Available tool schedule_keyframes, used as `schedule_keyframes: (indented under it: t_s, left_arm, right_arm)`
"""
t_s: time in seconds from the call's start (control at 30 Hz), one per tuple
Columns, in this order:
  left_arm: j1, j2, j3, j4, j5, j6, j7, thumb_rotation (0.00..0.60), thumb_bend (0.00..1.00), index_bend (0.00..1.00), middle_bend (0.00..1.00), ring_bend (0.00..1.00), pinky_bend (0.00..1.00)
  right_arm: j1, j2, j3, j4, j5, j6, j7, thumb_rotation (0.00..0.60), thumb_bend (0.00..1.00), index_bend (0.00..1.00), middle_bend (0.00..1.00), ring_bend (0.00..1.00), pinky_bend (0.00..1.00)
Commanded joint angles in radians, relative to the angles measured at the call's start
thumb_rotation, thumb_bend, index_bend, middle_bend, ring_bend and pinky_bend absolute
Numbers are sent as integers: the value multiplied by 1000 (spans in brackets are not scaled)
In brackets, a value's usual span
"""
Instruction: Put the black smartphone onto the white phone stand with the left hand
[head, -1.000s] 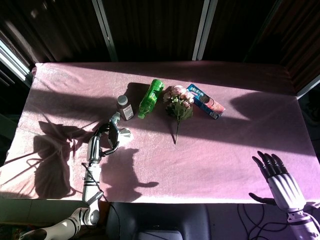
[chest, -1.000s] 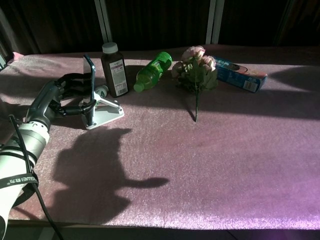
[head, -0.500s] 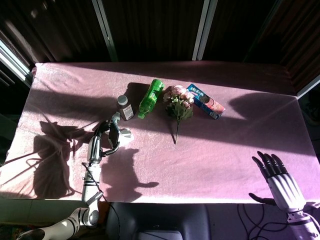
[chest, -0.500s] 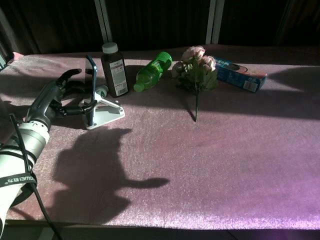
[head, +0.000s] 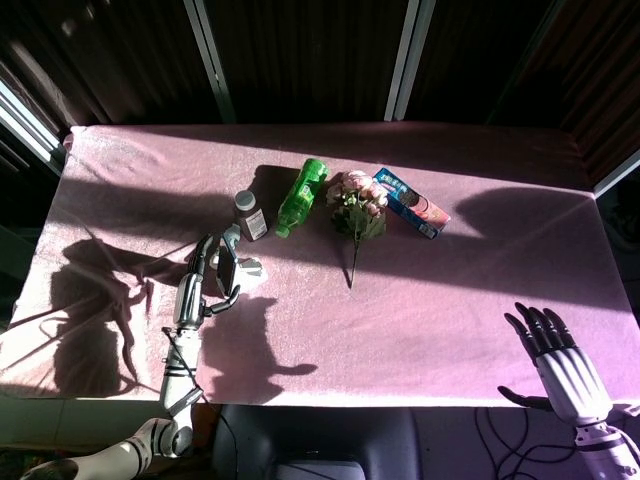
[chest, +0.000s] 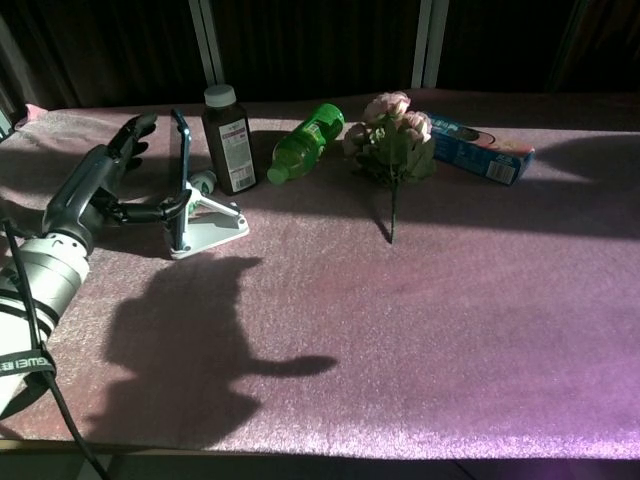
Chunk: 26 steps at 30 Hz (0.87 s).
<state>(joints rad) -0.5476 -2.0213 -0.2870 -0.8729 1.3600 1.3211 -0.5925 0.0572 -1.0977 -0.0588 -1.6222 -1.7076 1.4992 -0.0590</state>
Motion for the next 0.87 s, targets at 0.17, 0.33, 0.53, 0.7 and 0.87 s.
schedule_keyframes:
  t_s: [0.17, 0.33, 0.53, 0.7, 0.87]
  left_arm:
    - [130, 306, 140, -180, 155, 169, 98, 600, 298, 0, 0, 0, 0]
    - [247, 708, 323, -533, 127, 41, 484, 600, 332, 0, 0, 0, 0]
    - [324, 776, 315, -711, 37, 111, 763, 600, 337, 0, 0, 0, 0]
    - [346, 767, 310, -718, 56, 145, 803, 600, 335, 0, 0, 0, 0]
    - [354, 758, 305, -716, 62, 147, 824, 600, 335, 0, 0, 0, 0]
  right_arm:
    - [-10, 12, 0, 2, 3, 20, 23, 600, 127, 0, 0, 0, 0]
    - [-16, 6, 8, 0, 20, 23, 8, 600, 128, 0, 0, 0, 0]
    - [-19, -5, 17, -7, 37, 23, -14, 600, 128, 0, 0, 0, 0]
    - [-19, -9, 21, -5, 37, 24, -22, 600, 128, 0, 0, 0, 0]
    - [-17, -9, 20, -4, 34, 20, -23, 600, 128, 0, 0, 0, 0]
